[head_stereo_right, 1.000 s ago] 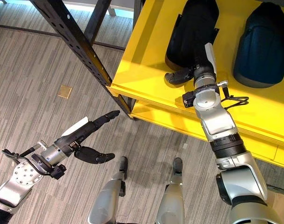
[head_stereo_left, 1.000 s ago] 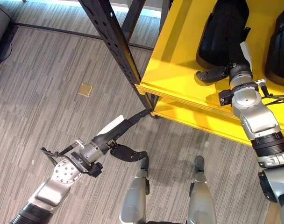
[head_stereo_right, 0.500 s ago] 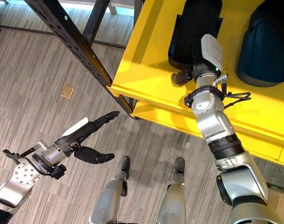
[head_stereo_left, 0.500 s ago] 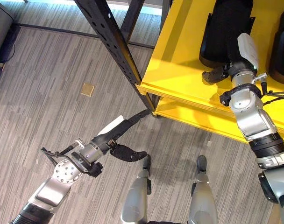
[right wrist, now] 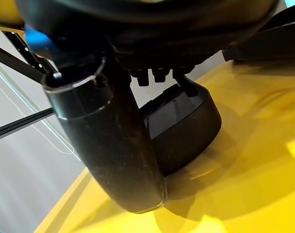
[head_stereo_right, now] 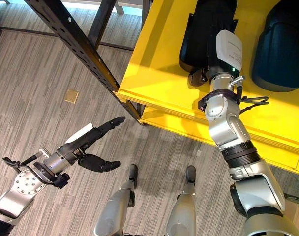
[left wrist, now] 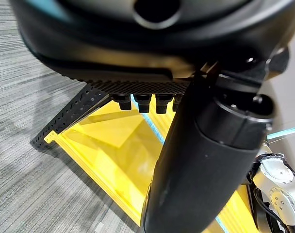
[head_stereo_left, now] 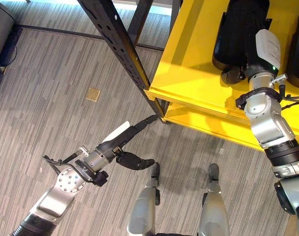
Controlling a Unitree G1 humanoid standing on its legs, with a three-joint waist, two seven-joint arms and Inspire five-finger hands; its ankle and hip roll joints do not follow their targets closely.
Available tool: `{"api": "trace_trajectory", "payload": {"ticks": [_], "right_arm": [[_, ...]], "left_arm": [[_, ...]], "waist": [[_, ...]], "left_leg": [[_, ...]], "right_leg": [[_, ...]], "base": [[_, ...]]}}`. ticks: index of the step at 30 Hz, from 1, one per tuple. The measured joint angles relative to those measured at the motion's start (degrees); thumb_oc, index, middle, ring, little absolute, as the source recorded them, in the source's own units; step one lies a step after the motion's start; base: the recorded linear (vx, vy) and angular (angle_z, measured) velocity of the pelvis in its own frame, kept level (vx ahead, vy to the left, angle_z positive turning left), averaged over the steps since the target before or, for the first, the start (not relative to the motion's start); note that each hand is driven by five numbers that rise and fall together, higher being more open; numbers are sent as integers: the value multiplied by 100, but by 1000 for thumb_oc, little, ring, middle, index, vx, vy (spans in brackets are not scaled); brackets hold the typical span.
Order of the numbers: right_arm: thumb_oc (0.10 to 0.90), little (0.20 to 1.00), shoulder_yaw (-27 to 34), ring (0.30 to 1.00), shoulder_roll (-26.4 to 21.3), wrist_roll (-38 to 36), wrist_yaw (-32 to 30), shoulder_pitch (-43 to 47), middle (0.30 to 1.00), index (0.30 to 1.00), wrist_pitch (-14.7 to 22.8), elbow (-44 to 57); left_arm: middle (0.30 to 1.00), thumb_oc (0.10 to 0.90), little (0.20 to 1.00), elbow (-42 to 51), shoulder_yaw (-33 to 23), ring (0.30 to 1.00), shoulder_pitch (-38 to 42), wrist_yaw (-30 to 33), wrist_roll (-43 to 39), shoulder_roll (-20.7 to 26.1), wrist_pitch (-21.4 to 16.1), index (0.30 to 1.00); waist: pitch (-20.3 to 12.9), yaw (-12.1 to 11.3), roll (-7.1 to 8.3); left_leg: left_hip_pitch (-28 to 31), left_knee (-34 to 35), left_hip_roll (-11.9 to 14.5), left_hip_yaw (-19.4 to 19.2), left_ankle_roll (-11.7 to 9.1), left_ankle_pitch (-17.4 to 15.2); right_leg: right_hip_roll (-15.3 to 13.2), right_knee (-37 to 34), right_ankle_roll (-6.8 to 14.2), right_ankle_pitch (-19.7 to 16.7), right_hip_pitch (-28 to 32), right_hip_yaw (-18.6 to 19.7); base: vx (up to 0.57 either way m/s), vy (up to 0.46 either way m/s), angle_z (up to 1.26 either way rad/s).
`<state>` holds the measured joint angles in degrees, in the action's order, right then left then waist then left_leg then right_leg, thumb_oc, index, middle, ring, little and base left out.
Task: Move parts from the plastic box to the shelf.
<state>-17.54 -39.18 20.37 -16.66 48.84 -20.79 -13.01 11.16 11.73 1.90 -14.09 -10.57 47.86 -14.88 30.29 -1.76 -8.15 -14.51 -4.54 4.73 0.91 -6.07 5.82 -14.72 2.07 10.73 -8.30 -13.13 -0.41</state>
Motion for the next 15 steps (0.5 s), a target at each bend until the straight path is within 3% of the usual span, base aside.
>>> {"api": "trace_trajectory", "payload": {"ticks": [7,15], "right_arm": [[900,1000,-110,1000,-18,207,24,-17,1000,1000,65,121],[900,1000,-501,1000,-137,350,561,-180,1000,1000,436,697]], "left_arm": [[1000,900,1000,3,0,1000,0,-1,-5,0,3,1000],[1000,900,1000,10,0,1000,1,0,-29,-2,21,1000]], "waist": [[0,1,0],[0,-5,0]], "left_leg": [[0,3,-2,-5,2,0],[-1,4,-2,-17,5,-1]], "right_leg": [[-2,4,4,2,-10,6],[-4,14,11,9,-20,19]], "base": [[0,0,0],[0,0,0]]}}
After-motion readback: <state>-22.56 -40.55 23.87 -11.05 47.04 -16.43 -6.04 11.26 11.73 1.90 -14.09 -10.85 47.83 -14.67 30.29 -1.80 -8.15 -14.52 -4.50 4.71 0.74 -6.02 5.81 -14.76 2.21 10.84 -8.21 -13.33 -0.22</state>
